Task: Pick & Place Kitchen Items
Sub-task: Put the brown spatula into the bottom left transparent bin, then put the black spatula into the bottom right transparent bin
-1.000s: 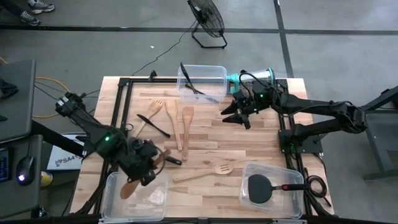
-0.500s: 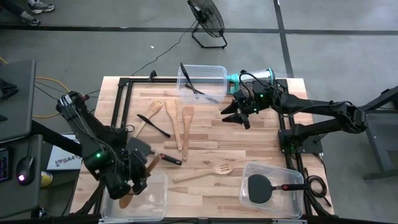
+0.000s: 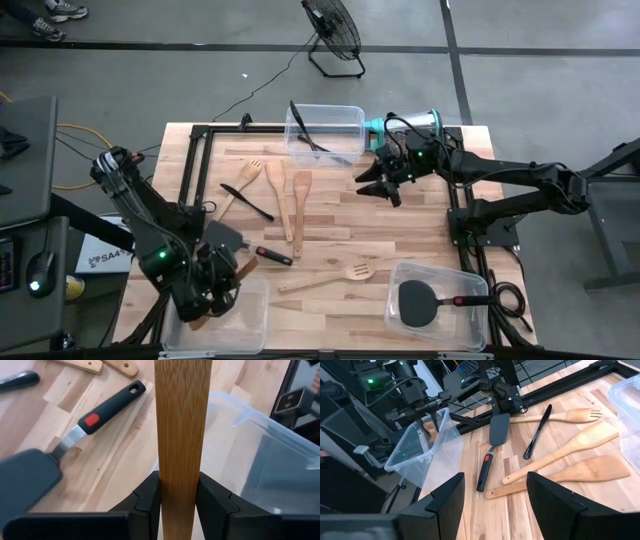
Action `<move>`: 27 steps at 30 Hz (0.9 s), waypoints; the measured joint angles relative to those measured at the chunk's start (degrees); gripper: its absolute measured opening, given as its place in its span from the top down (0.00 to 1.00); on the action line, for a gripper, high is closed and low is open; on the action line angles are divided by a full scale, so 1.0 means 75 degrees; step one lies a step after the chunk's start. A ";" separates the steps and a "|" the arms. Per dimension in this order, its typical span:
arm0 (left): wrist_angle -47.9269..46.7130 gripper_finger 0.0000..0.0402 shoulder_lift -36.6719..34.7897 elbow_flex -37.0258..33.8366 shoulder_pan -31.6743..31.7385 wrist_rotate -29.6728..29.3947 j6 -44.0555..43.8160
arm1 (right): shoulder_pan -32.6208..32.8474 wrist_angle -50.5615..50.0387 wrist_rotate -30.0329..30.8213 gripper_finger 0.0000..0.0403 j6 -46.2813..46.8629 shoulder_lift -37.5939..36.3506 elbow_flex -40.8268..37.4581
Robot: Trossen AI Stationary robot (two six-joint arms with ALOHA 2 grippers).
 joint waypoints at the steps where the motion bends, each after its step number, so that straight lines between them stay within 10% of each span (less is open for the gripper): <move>1: -0.0002 0.77 0.0000 -0.0006 0.0000 0.0012 0.0147 | 0.0000 -0.0037 0.0002 0.49 -0.0001 0.0000 0.0000; 13: -0.0072 0.51 0.0003 -0.0013 -0.0003 0.0125 0.0449 | 0.0000 -0.0199 0.0017 0.49 -0.0002 0.0000 -0.0003; 27: -0.0010 0.56 0.0009 0.0729 0.0000 0.0044 0.0027 | 0.0000 -0.0301 0.0017 0.49 -0.0002 0.0000 -0.0003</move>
